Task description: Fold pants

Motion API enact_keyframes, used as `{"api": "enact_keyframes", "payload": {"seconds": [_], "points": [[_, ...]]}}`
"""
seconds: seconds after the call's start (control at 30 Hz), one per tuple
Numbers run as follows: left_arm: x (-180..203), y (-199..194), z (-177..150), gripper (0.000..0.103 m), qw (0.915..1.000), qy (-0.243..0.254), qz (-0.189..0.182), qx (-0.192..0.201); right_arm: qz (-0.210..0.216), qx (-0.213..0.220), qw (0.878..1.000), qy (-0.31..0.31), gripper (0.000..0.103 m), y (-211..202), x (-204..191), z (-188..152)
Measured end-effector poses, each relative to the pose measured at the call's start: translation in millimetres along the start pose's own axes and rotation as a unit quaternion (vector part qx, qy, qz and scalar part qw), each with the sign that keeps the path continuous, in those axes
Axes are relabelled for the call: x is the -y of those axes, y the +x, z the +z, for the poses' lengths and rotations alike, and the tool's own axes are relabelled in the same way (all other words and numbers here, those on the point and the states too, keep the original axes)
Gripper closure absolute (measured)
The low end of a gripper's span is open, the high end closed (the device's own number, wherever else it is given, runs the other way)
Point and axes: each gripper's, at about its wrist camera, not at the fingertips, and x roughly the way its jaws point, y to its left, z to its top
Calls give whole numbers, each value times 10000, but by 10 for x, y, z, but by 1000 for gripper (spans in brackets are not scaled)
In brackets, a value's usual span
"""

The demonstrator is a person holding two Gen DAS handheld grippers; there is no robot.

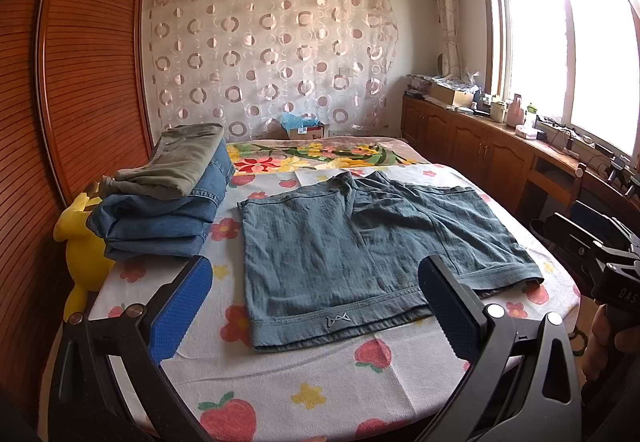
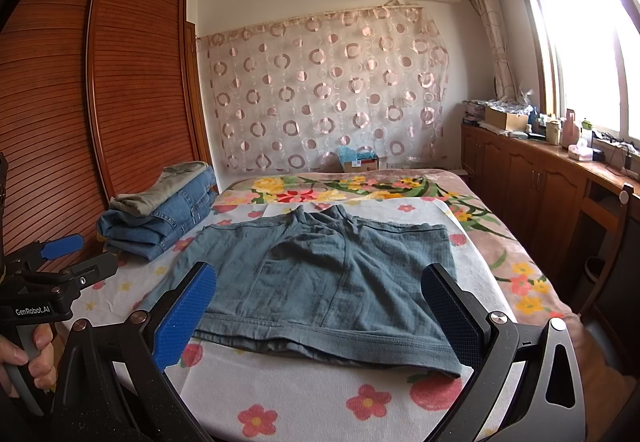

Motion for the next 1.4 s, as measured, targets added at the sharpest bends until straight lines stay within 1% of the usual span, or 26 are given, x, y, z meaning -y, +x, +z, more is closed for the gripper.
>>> {"api": "enact_keyframes", "payload": {"seconds": [1.07,1.13,1.27,1.4], "points": [[10,-7,-7,0,10000,18,4,29,10,28,10000,15,1,-13,8,9],[55,-80,62,0,10000,20,-5,23,13,23,10000,25,1,-15,9,13],[71,-104,101,0,10000,26,-29,-5,16,10,10000,33,1,-14,4,22],[60,-66,148,0,9999,56,-99,-80,22,-18,10000,43,1,16,28,18]]}}
